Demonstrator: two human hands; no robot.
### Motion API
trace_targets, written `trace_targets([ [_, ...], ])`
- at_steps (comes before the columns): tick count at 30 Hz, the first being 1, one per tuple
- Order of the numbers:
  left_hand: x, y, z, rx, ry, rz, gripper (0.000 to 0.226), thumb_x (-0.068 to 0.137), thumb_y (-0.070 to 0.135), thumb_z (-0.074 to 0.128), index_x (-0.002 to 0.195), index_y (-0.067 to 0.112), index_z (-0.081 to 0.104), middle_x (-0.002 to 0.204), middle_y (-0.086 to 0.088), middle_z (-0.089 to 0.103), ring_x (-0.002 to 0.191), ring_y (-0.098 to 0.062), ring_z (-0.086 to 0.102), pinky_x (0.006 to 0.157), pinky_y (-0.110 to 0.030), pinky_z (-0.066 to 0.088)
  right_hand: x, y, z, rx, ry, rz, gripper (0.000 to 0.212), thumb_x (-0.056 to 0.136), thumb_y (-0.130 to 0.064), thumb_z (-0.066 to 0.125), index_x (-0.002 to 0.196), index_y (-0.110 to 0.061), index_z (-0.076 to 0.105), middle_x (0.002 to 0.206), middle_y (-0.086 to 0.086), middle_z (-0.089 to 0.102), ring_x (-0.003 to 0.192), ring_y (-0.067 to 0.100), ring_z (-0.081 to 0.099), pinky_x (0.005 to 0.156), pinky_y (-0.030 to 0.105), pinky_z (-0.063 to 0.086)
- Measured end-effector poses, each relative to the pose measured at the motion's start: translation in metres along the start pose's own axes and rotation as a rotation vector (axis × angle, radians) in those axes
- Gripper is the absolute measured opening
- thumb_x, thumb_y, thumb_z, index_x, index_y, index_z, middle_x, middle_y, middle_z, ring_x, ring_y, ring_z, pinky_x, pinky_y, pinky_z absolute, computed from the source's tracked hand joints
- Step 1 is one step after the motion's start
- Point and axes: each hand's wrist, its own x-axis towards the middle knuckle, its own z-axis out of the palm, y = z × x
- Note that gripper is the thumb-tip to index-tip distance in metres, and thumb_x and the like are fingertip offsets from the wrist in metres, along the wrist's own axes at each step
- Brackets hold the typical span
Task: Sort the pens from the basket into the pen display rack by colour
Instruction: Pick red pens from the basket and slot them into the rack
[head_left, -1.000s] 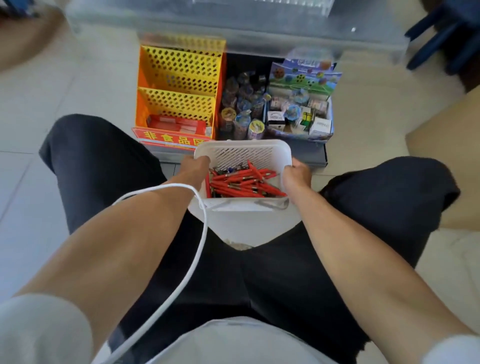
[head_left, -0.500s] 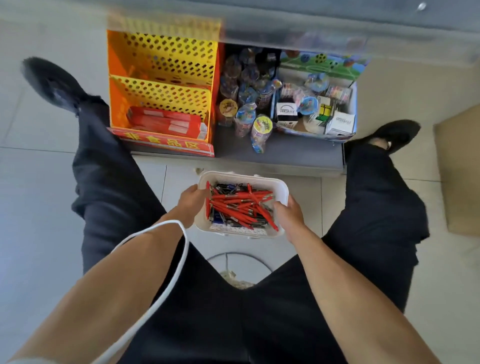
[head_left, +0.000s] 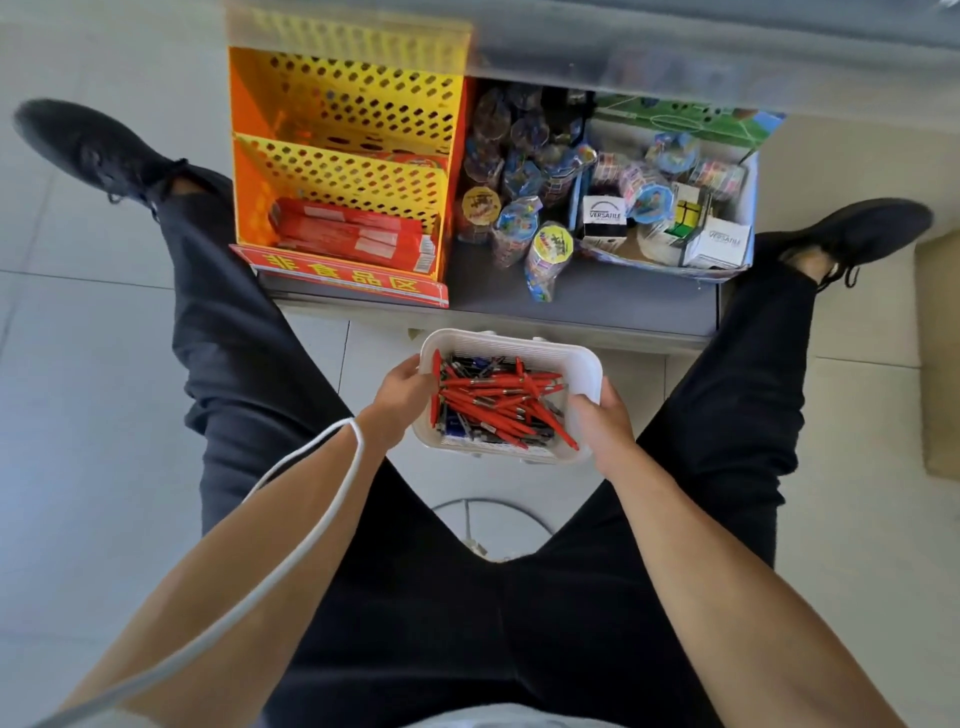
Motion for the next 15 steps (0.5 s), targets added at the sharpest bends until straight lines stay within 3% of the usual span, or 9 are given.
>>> trace_targets([
  [3, 0.0, -0.001, 0.002, 0.002, 0.004, 0.001, 0.034, 0.095, 0.002, 0.048, 0.12, 0.021, 0.061, 0.099, -0.004, 0.065, 0.088, -0.012, 0.06, 0.064, -0.024, 0.045, -0.002, 0.001, 0.001, -0.047, 0.015, 0.003, 0.047, 0.095, -0.017, 0.056, 0.14, -0.025, 0.046, 0.118, 0.0, 0.056, 0.102, 0.02, 0.053, 0.079, 0.03, 0.04],
  [6, 0.0, -0.003, 0.006, -0.01, 0.006, -0.004, 0.034, 0.094, 0.002, 0.049, 0.122, 0.018, 0.061, 0.1, -0.006, 0.066, 0.092, -0.017, 0.062, 0.064, -0.026, 0.045, -0.004, 0.002, 0.001, -0.082, 0.027, 0.024, 0.046, 0.096, -0.019, 0.056, 0.14, -0.023, 0.046, 0.121, 0.001, 0.057, 0.103, 0.02, 0.053, 0.081, 0.029, 0.039],
  [11, 0.0, -0.004, 0.01, -0.009, 0.038, -0.007, 0.031, 0.095, 0.006, 0.051, 0.122, 0.02, 0.057, 0.098, -0.002, 0.064, 0.087, -0.013, 0.061, 0.063, -0.025, 0.045, -0.003, 0.006, 0.004, -0.187, 0.102, -0.032, 0.052, 0.092, -0.024, 0.057, 0.143, -0.021, 0.047, 0.133, 0.004, 0.058, 0.118, 0.026, 0.057, 0.098, 0.04, 0.05],
  [15, 0.005, -0.009, 0.011, 0.066, 0.089, 0.015, 0.03, 0.097, 0.017, 0.053, 0.127, 0.022, 0.054, 0.108, -0.001, 0.065, 0.102, -0.023, 0.062, 0.073, -0.029, 0.048, -0.003, 0.009, 0.004, -0.259, 0.15, -0.024, 0.058, 0.092, -0.026, 0.06, 0.146, -0.02, 0.044, 0.143, 0.007, 0.047, 0.125, 0.028, 0.053, 0.105, 0.044, 0.05],
])
